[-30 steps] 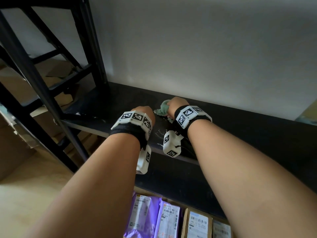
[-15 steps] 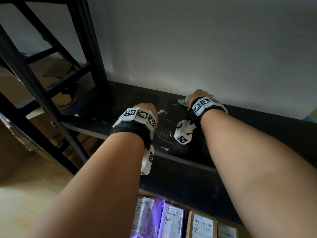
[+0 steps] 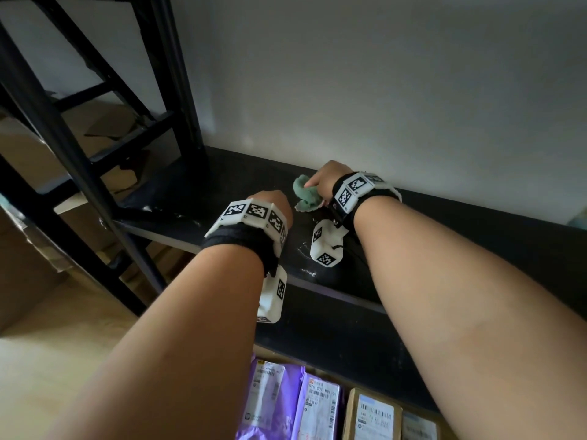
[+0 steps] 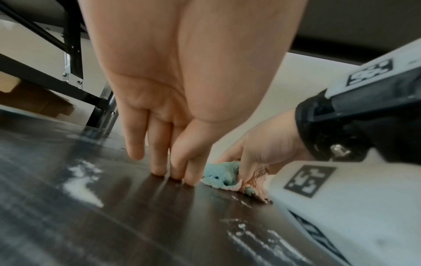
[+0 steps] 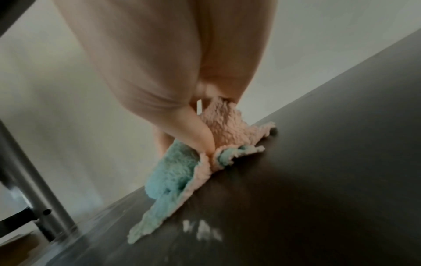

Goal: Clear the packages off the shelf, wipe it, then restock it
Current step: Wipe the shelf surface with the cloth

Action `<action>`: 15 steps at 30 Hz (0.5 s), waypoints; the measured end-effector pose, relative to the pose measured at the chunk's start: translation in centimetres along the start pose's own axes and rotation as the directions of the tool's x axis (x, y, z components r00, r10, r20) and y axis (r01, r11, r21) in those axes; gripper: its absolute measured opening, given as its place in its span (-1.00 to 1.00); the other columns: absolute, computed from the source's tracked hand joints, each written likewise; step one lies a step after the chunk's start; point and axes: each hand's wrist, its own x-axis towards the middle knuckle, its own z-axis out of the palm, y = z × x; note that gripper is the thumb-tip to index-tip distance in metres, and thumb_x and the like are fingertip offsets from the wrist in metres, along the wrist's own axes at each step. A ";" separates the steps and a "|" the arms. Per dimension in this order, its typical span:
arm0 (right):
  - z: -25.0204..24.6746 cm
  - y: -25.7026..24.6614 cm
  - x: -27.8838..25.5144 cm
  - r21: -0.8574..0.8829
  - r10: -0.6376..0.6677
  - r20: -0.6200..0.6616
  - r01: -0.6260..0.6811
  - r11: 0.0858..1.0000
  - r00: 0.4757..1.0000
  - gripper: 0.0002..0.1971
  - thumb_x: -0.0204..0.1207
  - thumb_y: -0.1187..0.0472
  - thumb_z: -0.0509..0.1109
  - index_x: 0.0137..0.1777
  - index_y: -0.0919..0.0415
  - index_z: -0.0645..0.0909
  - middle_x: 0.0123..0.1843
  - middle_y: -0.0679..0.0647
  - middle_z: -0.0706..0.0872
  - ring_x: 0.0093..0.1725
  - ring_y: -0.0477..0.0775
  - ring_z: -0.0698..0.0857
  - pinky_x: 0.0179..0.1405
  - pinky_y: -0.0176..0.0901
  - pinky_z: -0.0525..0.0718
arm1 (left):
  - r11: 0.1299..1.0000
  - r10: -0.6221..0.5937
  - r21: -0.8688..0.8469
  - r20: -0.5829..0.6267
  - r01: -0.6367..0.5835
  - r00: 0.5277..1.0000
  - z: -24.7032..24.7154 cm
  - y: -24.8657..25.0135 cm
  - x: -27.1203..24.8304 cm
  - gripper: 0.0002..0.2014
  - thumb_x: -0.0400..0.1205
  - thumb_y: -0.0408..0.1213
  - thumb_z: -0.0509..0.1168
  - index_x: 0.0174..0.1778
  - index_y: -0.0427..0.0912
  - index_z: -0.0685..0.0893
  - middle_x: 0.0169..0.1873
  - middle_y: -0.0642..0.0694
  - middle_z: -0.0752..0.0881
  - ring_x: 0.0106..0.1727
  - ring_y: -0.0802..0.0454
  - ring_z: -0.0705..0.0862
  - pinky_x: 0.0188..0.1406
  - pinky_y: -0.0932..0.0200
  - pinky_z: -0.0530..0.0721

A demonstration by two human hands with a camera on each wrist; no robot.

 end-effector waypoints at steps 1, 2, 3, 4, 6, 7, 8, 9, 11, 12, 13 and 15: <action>0.0 0.0 -0.7 0.006 -0.001 0.017 0.001 1.000 1.000 -0.70 0.56 0.10 0.39 0.24 0.14 0.73 0.16 0.10 0.79 0.08 0.13 0.76 0.18 -0.03 0.72 | 1.000 -0.009 -0.021 0.025 0.010 1.000 -0.2 0.1 -0.4 -0.74 0.66 -0.15 0.31 0.15 -0.24 0.67 -0.02 -0.12 0.71 0.02 -0.12 0.69 -0.10 0.13 0.55; 0.0 0.0 -1.4 0.008 -0.011 0.033 0.011 1.000 0.999 -0.71 0.57 0.12 0.40 0.25 0.13 0.74 0.19 0.11 0.78 0.07 0.13 0.76 0.19 -0.04 0.71 | 0.999 -0.023 -0.045 0.041 0.025 0.999 -0.4 0.1 -0.7 -0.70 0.67 -0.17 0.30 0.23 -0.27 0.65 0.11 -0.16 0.70 0.15 -0.14 0.69 -0.03 0.10 0.58; 0.0 0.0 -2.0 -0.005 -0.025 0.051 0.025 1.000 0.998 -0.73 0.59 0.15 0.39 0.24 0.11 0.75 0.22 0.11 0.77 0.07 0.13 0.74 0.20 -0.04 0.70 | 0.997 -0.034 -0.075 0.042 0.037 0.999 -0.5 0.0 -1.1 -0.68 0.67 -0.19 0.29 0.27 -0.28 0.63 0.19 -0.20 0.69 0.21 -0.16 0.68 0.02 0.08 0.59; -0.1 0.2 -2.6 -0.017 -0.057 0.070 0.058 0.998 0.996 -0.74 0.60 0.19 0.37 0.23 0.09 0.76 0.25 0.10 0.75 0.10 0.13 0.73 0.22 -0.05 0.69 | 0.994 -0.040 -0.102 0.037 0.043 0.999 -0.5 0.0 -1.5 -0.69 0.68 -0.21 0.28 0.29 -0.28 0.63 0.23 -0.22 0.68 0.23 -0.17 0.67 0.04 0.08 0.60; -0.3 0.4 -3.8 -0.041 -0.094 0.103 0.099 0.994 0.990 -0.74 0.60 0.25 0.35 0.21 0.08 0.78 0.31 0.09 0.72 0.17 0.13 0.72 0.19 -0.12 0.67 | 0.990 -0.038 -0.134 0.026 0.042 0.999 -0.3 -0.3 -2.4 -0.69 0.69 -0.26 0.25 0.34 -0.21 0.63 0.26 -0.20 0.66 0.24 -0.15 0.67 0.12 0.07 0.62; -0.4 0.5 -4.4 -0.050 -0.116 0.118 0.123 0.991 0.986 -0.74 0.60 0.28 0.35 0.18 0.08 0.79 0.32 0.09 0.71 0.15 0.12 0.72 0.14 -0.15 0.66 | 0.989 -0.043 -0.140 0.025 0.046 0.999 -0.1 -0.5 -2.9 -0.67 0.68 -0.28 0.24 0.37 -0.17 0.62 0.28 -0.19 0.65 0.25 -0.15 0.66 0.15 0.06 0.62; -0.6 0.7 -4.9 -0.046 -0.134 0.133 0.141 0.989 0.982 -0.73 0.59 0.33 0.35 0.15 0.09 0.80 0.32 0.09 0.70 0.10 0.11 0.72 0.08 -0.16 0.66 | 0.988 -0.049 -0.142 0.025 0.052 0.998 -0.1 -0.7 -3.3 -0.66 0.68 -0.29 0.24 0.39 -0.14 0.61 0.30 -0.19 0.63 0.26 -0.15 0.66 0.17 0.06 0.63; -0.7 1.0 -5.3 -0.043 -0.132 0.144 0.139 0.989 0.981 -0.71 0.57 0.38 0.34 0.12 0.09 0.81 0.32 0.08 0.70 0.06 0.08 0.71 0.03 -0.17 0.66 | 0.986 -0.055 -0.153 0.026 0.059 0.998 0.0 -0.8 -3.8 -0.64 0.68 -0.30 0.24 0.42 -0.12 0.59 0.31 -0.19 0.62 0.27 -0.16 0.65 0.18 0.05 0.63; -1.2 1.9 -5.8 -0.018 -0.120 0.107 0.122 0.992 0.987 -0.70 0.54 0.40 0.34 0.07 0.09 0.83 0.28 0.04 0.71 0.04 0.05 0.69 0.02 -0.16 0.66 | 0.981 -0.063 -0.182 0.031 0.068 0.998 0.0 -1.0 -4.7 -0.61 0.69 -0.29 0.24 0.46 -0.14 0.54 0.34 -0.22 0.59 0.30 -0.19 0.63 0.20 0.03 0.61; -1.4 2.3 -5.9 -0.003 -0.084 0.061 0.084 0.996 0.995 -0.76 0.53 0.32 0.38 0.06 0.06 0.83 0.24 0.03 0.74 0.07 0.06 0.71 0.08 -0.12 0.69 | 0.981 -0.058 -0.182 0.029 0.062 0.998 0.1 -1.0 -5.0 -0.61 0.69 -0.30 0.24 0.46 -0.15 0.53 0.35 -0.23 0.58 0.31 -0.20 0.62 0.23 0.02 0.60; -1.5 2.8 -5.9 -0.013 -0.022 0.013 0.022 1.000 1.000 -0.80 0.53 0.19 0.41 0.07 0.03 0.81 0.20 0.02 0.75 0.09 0.08 0.72 0.15 -0.06 0.71 | 0.985 -0.044 -0.168 0.023 0.047 0.999 0.3 -1.0 -5.3 -0.61 0.69 -0.31 0.23 0.47 -0.14 0.54 0.36 -0.23 0.57 0.32 -0.21 0.61 0.25 0.02 0.59; -1.3 3.7 -5.6 -0.073 0.093 -0.032 -0.095 0.993 0.995 -0.73 0.56 0.02 0.36 0.18 0.04 0.76 0.19 0.06 0.76 0.13 0.15 0.72 0.22 0.03 0.69 | 0.993 -0.014 -0.118 0.022 0.016 1.000 0.7 -1.1 -5.7 -0.59 0.67 -0.34 0.23 0.47 -0.10 0.54 0.37 -0.21 0.57 0.34 -0.20 0.60 0.30 0.02 0.59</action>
